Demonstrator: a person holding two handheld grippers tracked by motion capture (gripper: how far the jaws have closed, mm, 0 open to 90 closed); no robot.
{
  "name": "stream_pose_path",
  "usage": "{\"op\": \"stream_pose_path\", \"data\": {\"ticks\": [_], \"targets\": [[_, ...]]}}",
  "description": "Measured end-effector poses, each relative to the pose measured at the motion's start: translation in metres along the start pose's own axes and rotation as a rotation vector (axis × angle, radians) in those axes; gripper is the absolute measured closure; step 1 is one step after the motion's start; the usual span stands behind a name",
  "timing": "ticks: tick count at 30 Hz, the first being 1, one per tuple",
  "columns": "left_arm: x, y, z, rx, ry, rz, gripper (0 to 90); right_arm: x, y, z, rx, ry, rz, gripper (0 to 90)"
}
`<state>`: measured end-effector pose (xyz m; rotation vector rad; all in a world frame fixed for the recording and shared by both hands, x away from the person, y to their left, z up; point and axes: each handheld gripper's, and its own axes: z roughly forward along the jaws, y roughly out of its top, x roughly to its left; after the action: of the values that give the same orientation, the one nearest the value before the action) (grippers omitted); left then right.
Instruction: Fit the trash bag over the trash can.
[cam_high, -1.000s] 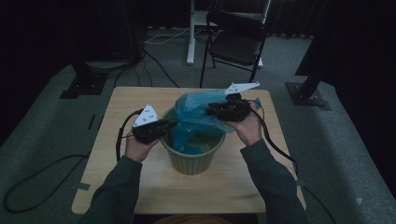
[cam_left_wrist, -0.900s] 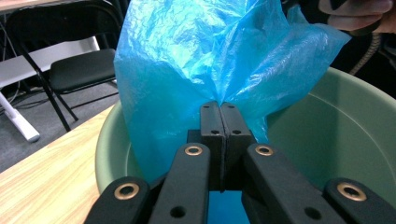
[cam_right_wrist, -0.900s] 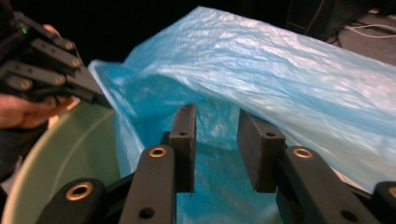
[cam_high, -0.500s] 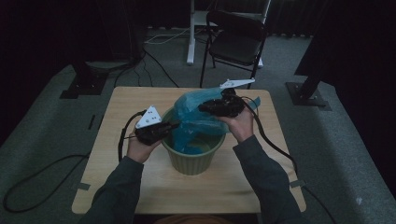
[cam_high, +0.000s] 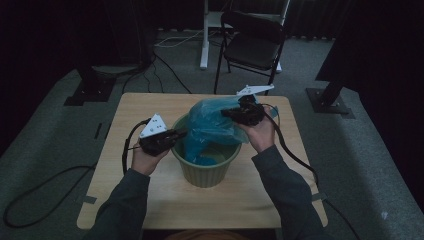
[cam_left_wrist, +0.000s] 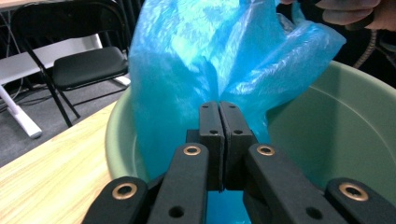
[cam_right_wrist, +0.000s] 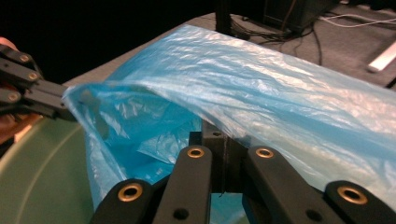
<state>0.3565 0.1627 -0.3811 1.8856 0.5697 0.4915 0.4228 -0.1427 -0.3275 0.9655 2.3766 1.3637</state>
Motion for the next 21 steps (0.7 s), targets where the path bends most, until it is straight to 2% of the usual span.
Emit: {"op": "stream_pose_path", "data": {"ticks": [2,4,5,11,16,17,20,21], "targets": [[0.002,-0.001,-0.002,0.000,0.004,-0.004,88.8,0.000,-0.001,-0.004,0.009,-0.033,-0.022,90.0],[0.003,-0.003,-0.003,-0.001,0.007,-0.010,88.8,0.000,-0.001,-0.004,0.009,-0.033,-0.022,90.0],[0.006,-0.005,-0.006,-0.001,0.016,-0.022,89.0,-0.001,-0.002,-0.009,0.014,-0.059,-0.034,90.0],[0.005,0.000,-0.007,-0.018,0.010,-0.026,84.6,0.006,-0.004,-0.009,0.013,-0.041,-0.061,90.0],[0.000,0.012,-0.006,-0.053,-0.013,-0.015,74.1,0.008,-0.005,-0.003,0.031,-0.032,-0.074,90.0],[-0.001,0.017,-0.005,-0.069,-0.038,-0.019,72.8,0.009,-0.006,-0.003,0.034,-0.031,-0.075,90.0],[-0.002,0.020,-0.004,-0.073,-0.040,-0.016,69.3,0.010,-0.006,-0.002,0.037,-0.026,-0.078,90.0],[-0.003,0.026,0.001,-0.071,-0.060,-0.008,65.3,0.010,-0.006,-0.001,0.037,-0.021,-0.079,90.0]]}}
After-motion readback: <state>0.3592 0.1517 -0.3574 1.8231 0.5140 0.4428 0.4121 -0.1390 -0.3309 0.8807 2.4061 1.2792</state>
